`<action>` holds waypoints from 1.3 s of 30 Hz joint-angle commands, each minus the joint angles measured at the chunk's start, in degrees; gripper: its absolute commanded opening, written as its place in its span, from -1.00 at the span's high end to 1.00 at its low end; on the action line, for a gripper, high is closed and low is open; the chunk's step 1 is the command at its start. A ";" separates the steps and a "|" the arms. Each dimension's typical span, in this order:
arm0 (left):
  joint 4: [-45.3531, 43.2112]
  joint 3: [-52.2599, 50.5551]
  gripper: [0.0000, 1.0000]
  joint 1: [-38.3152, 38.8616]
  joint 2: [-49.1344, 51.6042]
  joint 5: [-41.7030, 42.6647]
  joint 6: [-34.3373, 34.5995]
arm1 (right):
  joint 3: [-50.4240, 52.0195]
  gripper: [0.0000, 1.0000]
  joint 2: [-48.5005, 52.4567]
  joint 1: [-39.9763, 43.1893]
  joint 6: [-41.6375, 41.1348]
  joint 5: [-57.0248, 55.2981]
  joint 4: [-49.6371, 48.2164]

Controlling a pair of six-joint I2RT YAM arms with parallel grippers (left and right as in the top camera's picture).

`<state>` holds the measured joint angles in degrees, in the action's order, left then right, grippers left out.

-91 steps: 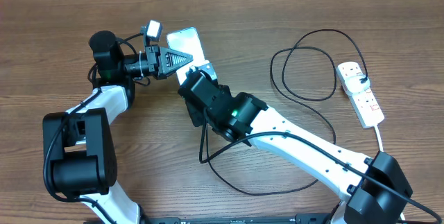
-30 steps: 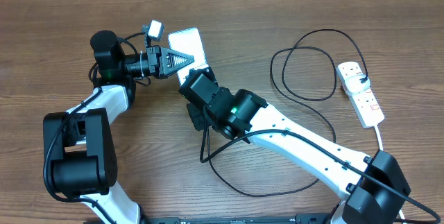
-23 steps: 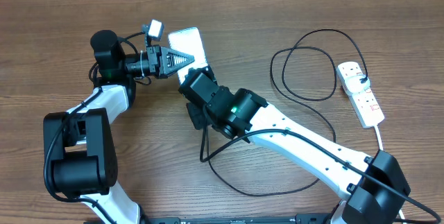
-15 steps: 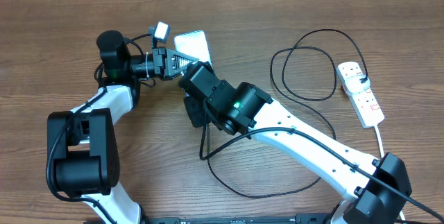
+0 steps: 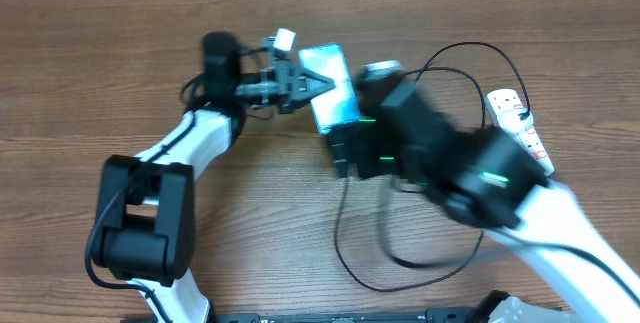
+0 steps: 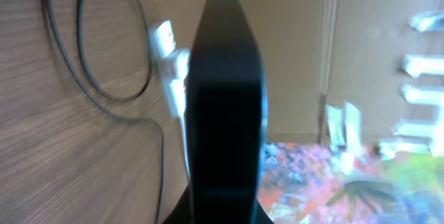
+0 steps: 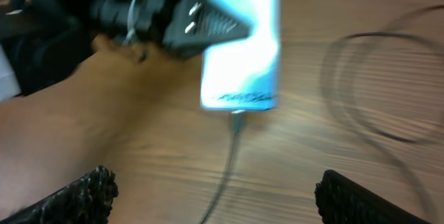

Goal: Plug charger to phone and switch on socket
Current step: 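Lower the phone flat onto the table with the left gripper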

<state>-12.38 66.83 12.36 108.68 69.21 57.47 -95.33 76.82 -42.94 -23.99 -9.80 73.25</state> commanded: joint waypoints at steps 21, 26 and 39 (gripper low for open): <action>60.26 5.55 0.92 -6.19 -0.20 -27.21 -61.40 | 1.64 -0.92 2.21 8.90 -0.24 -4.04 -2.60; 56.81 2.14 0.92 -6.19 -0.13 -27.54 -62.25 | 1.64 -0.94 4.52 8.90 -0.22 -4.04 -2.89; 53.18 0.35 0.91 -6.36 9.81 -21.09 -61.77 | 1.64 -0.99 5.18 8.94 -0.20 -4.11 -3.56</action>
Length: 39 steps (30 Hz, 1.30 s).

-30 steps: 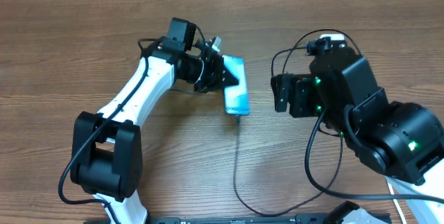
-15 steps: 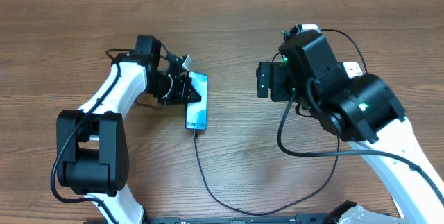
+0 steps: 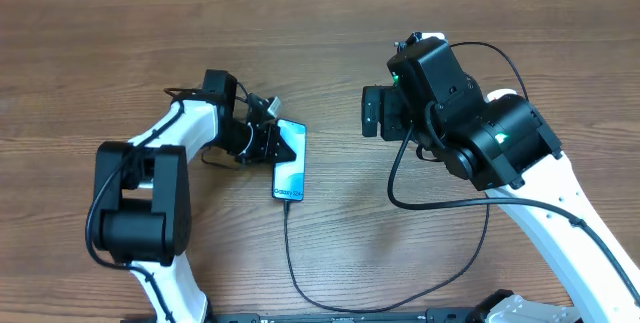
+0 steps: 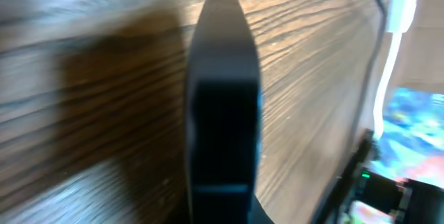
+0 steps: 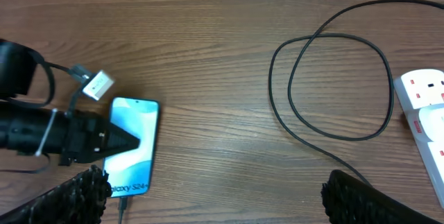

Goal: Plug charger to phone and switch on socket
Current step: 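Lower the phone flat onto the table with the left gripper, then open the left gripper and lift it away from the phone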

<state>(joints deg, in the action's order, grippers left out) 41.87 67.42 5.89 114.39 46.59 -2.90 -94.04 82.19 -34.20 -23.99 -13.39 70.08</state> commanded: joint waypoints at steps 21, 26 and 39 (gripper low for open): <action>0.20 -0.13 0.31 0.09 10.01 -12.87 3.30 | 0.35 -1.00 -0.20 0.20 -0.20 -0.52 -0.61; 0.96 -0.13 0.28 0.09 10.01 -19.63 5.27 | 0.35 -1.00 -0.20 0.20 -0.20 -0.52 -0.59; 3.56 -0.13 0.14 0.15 10.01 -30.53 8.11 | 0.35 -1.00 -0.20 0.20 -0.20 -0.52 -0.59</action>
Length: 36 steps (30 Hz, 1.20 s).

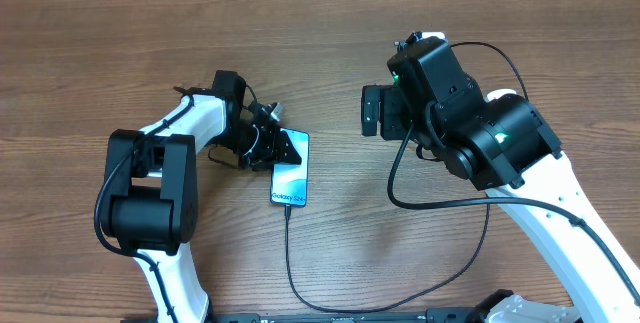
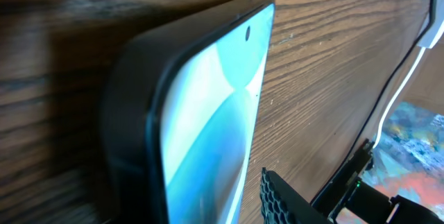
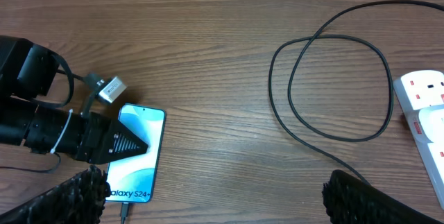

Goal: Plug charger to phone and switch on socket
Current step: 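Open the left gripper and lift it away from the phone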

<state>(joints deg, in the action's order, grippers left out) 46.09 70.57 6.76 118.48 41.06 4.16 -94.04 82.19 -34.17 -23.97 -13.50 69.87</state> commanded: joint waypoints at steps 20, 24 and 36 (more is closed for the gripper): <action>1.07 -3.28 0.09 -0.74 5.92 -34.51 5.35 | 0.35 -1.00 -0.20 0.17 -0.20 -0.42 -0.35; 2.25 -3.21 0.10 -0.74 5.92 -37.35 5.33 | 0.35 -1.00 -0.20 0.17 -0.22 -0.42 -0.37; 11.37 8.22 -0.98 -0.76 -2.21 -42.49 10.29 | 0.35 -1.00 -0.20 0.17 -0.20 1.53 -2.10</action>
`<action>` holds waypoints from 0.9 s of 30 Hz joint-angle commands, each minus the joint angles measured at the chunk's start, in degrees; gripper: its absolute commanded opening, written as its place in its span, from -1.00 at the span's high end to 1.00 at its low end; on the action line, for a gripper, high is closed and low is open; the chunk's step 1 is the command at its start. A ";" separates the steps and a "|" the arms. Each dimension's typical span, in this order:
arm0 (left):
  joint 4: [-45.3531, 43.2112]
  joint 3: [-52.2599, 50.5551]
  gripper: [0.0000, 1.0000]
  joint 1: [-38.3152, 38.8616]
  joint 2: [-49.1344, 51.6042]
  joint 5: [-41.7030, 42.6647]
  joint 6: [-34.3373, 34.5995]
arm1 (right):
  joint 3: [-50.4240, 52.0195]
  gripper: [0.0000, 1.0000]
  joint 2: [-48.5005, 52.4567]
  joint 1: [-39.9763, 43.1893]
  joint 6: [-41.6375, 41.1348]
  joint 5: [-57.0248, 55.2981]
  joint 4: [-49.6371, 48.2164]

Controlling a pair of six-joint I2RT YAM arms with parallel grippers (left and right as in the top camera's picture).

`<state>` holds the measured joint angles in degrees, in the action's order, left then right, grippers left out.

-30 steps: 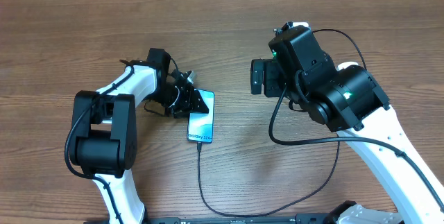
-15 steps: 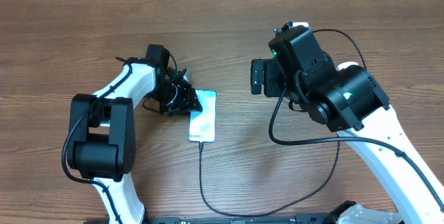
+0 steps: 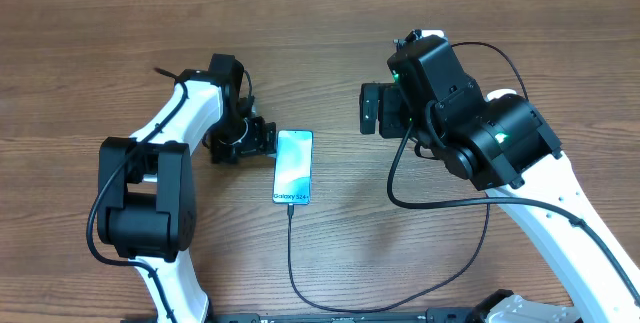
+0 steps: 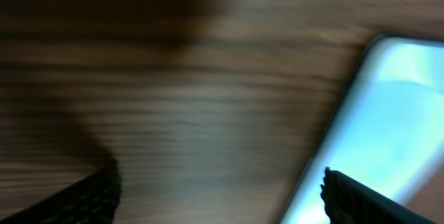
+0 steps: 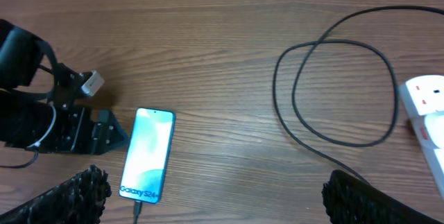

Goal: Plug charger to phone and switch on socket
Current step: 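Open the left gripper and lift it away from the phone, then move the right gripper to the power strip's switch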

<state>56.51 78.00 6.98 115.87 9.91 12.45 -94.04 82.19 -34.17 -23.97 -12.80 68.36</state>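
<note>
The phone (image 3: 293, 166) lies flat on the table, screen up and lit, also seen in the right wrist view (image 5: 147, 154). A black charger cable (image 3: 290, 248) is plugged into its near end and loops round to the right. My left gripper (image 3: 268, 141) is open just left of the phone's upper end, not touching it. Its own view is blurred, with the phone (image 4: 374, 127) at the right. My right gripper (image 3: 368, 111) hangs open above the table, empty (image 5: 229, 196). The white socket strip (image 5: 424, 106) lies at the far right.
A loop of the black cable (image 5: 333, 92) lies on the wood between the phone and the socket strip. In the overhead view my right arm (image 3: 480, 143) covers most of the strip. A brown board runs along the table's far edge.
The phone was tilted up with my left gripper at its upper end. Now it lies flat, and the gripper stands open a little to the left of it. The right arm has barely moved.
At first my left gripper held the phone up at mid-table, with my right gripper close at its cable end. Then the plugged-in phone was down at the left, on edge in the left gripper, right arm drawn back. It then tipped over, and now lies free.
</note>
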 commanded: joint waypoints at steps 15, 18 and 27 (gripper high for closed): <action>6.80 4.33 -0.99 1.64 -48.94 -13.57 7.63 | 5.75 0.92 2.69 11.96 -12.28 0.79 12.04; 10.10 4.33 -1.00 1.66 -55.65 -13.53 7.74 | 10.95 0.92 2.69 20.39 -12.26 0.81 10.08; 21.77 4.33 -1.00 1.66 -66.71 -21.00 7.67 | 13.35 0.93 3.04 41.53 -1.03 11.52 2.54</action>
<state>76.49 82.85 8.56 50.57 -7.20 19.35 -80.34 85.82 4.27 -30.41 -6.79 71.61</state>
